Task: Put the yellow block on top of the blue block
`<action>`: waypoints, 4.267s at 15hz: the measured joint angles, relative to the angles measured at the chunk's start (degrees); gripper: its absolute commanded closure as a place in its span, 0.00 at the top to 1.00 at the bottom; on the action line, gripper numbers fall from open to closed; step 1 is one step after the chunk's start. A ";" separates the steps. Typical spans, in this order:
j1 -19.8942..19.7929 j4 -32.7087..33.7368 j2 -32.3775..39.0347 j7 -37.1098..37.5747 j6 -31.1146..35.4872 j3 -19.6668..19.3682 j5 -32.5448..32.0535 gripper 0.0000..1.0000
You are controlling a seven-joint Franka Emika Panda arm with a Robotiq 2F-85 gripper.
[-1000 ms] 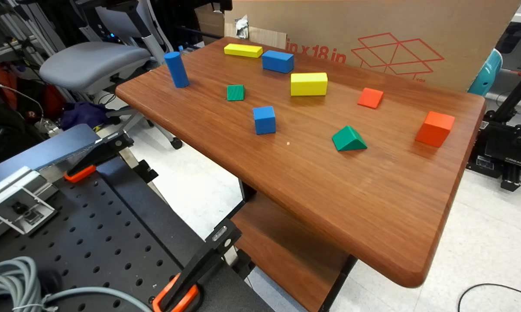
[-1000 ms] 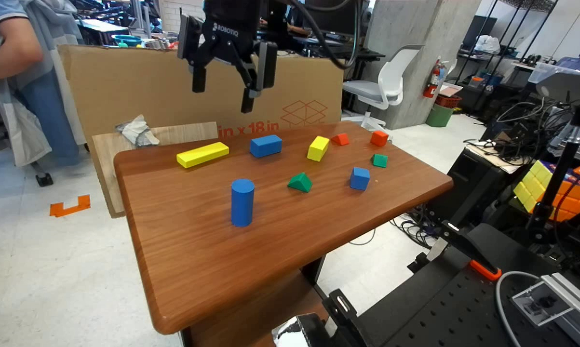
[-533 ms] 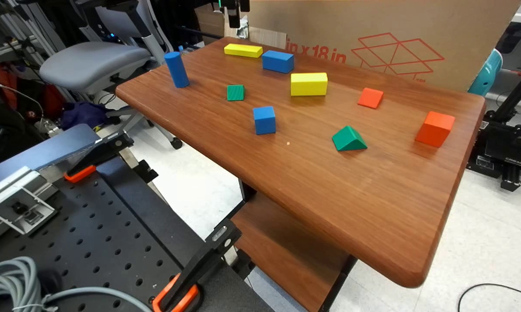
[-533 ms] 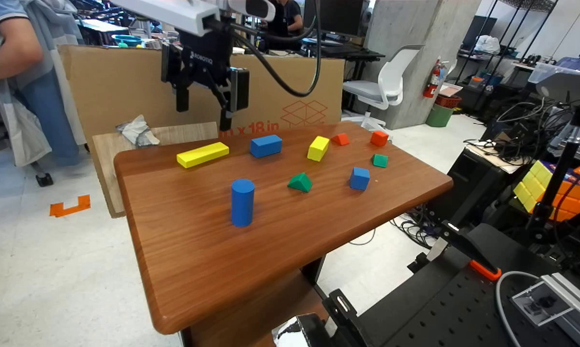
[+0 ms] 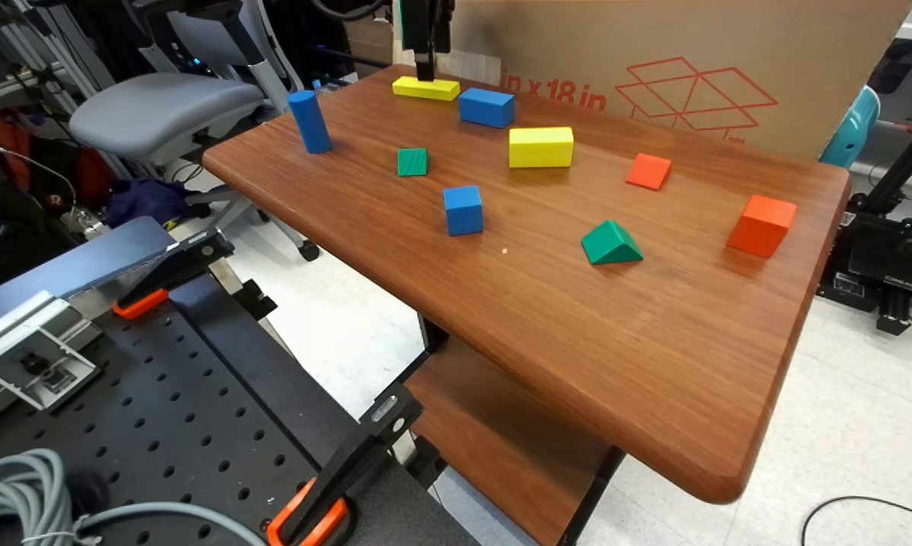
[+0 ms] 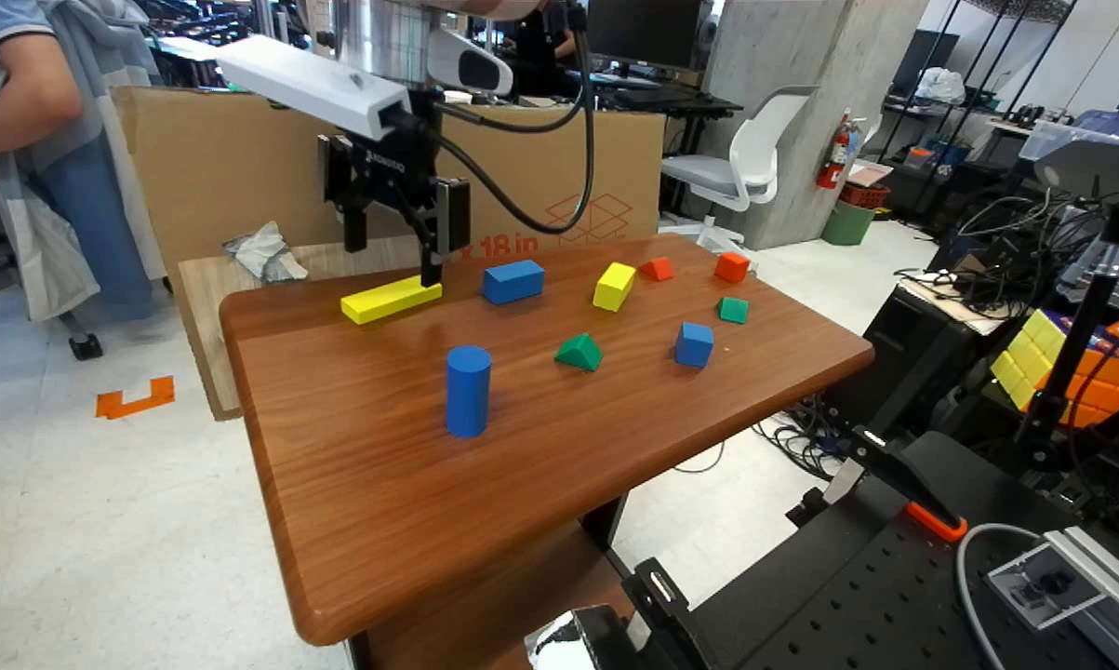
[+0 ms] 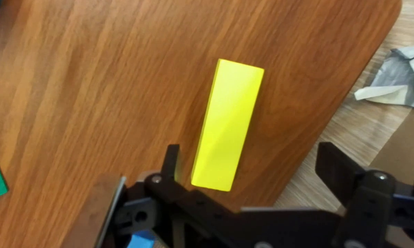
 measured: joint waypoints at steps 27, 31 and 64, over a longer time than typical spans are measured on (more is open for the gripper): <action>-0.06 0.17 -2.67 2.07 -0.55 -0.49 1.18 0.08; -2.04 -4.02 -7.59 2.04 -0.56 -0.25 3.19 0.08; -9.68 -15.65 -11.16 1.87 -0.39 -1.52 4.77 0.08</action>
